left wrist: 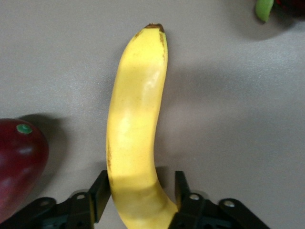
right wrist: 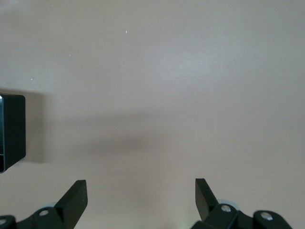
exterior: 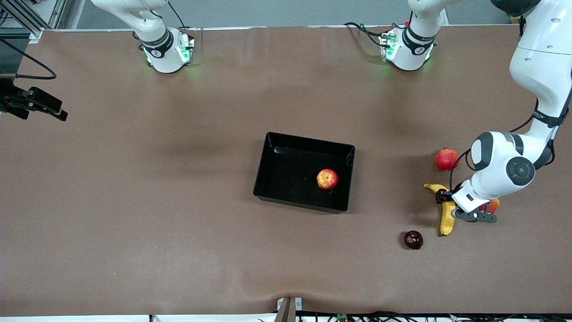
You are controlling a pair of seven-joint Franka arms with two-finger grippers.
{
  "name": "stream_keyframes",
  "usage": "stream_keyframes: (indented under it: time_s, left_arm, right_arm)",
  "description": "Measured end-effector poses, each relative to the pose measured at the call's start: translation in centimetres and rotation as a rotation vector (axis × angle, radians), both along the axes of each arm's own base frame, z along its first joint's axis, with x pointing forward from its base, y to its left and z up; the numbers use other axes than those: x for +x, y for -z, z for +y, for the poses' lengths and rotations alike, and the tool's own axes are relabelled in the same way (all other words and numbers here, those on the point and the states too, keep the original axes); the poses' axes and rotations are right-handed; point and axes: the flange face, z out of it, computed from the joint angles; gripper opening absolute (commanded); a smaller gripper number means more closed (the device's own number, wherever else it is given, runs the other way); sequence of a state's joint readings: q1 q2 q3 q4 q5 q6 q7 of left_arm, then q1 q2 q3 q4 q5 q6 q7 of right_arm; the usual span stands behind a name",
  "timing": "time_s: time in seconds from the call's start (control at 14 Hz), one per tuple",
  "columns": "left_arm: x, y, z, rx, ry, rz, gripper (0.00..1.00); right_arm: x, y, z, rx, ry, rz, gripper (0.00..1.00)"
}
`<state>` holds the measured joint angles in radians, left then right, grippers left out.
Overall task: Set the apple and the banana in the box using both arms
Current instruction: 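Close the left gripper on the banana and lift it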
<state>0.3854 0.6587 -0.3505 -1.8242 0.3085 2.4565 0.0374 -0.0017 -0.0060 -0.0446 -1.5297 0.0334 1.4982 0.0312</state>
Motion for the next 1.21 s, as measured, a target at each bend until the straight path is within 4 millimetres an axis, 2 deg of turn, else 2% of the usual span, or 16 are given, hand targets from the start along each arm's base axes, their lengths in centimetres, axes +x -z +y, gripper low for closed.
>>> stream_keyframes:
  time_s: [0.14,0.28,0.43,0.64,0.78,0.93,1.07,1.21]
  left_arm:
    - [0.0,0.0,0.0,0.0,0.001,0.0,0.17]
    - [0.0,0.0,0.0,0.001,0.002,0.0,0.05]
    - [0.0,0.0,-0.1,0.006,0.01,-0.002,0.0]
    - [0.3,-0.8,-0.9,0.021,0.036,-0.003,0.0]
    - [0.7,-3.0,-1.4,0.042,0.053,0.01,0.0]
    - [1.1,-6.2,-2.5,0.065,0.069,0.039,0.0]
    - [1.4,-9.3,-4.1,0.079,0.09,0.063,0.0]
    - [1.5,-11.5,-6.2,0.079,0.113,0.079,0.0]
  right_arm:
    - [0.0,0.0,0.0,0.0,0.0,0.0,1.0]
    - [0.0,0.0,0.0,0.0,0.0,0.0,1.0]
    - [0.0,0.0,0.0,0.0,0.0,0.0,1.0]
    - [0.0,0.0,0.0,0.0,0.0,0.0,1.0]
    - [0.0,0.0,0.0,0.0,0.0,0.0,1.0]
    - [0.0,0.0,0.0,0.0,0.0,0.0,1.0]
    - [0.0,0.0,0.0,0.0,0.0,0.0,1.0]
    - [0.0,0.0,0.0,0.0,0.0,0.0,1.0]
